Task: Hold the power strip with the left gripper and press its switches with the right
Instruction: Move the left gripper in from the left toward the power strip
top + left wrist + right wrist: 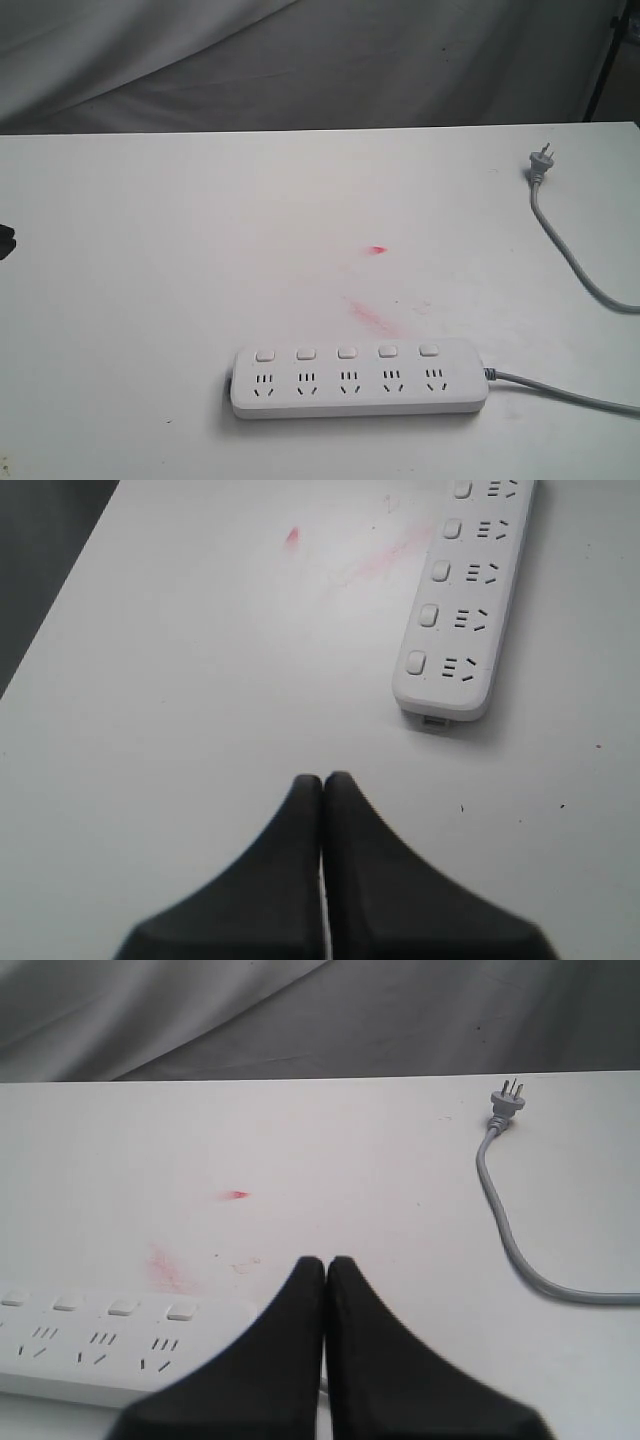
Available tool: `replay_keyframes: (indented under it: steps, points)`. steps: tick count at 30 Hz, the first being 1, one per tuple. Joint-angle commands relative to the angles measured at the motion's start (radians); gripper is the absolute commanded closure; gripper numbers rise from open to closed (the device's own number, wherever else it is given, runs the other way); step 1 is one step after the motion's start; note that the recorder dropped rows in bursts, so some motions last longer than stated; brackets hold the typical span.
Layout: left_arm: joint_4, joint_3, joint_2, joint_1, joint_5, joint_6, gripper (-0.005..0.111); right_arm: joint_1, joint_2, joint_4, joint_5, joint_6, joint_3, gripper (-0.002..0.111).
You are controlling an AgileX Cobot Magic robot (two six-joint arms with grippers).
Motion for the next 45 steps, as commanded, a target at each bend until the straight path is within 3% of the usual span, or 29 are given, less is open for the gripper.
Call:
replay_keyframes:
  steps: [1, 12, 18, 31, 45]
  points:
    - [-0.018, -0.004, 0.0, 0.003, -0.003, -0.002, 0.107, -0.007, -0.003, -0.009, -0.002, 0.003, 0.003, 0.108]
    - [-0.043, 0.003, 0.004, 0.003, 0.009, 0.089, 0.107, -0.007, -0.003, -0.009, -0.002, 0.003, 0.003, 0.108]
    - [-0.068, 0.061, 0.044, 0.003, 0.019, 0.294, 0.107, -0.007, -0.003, -0.009, -0.002, 0.003, 0.003, 0.108]
    - [-0.043, 0.065, 0.292, 0.003, 0.019, 0.33, 0.107, -0.007, -0.003, -0.009, -0.002, 0.003, 0.003, 0.108]
    - [-0.076, 0.065, 0.303, 0.003, 0.01, 0.33, 0.107, -0.007, -0.003, -0.009, -0.002, 0.003, 0.003, 0.108]
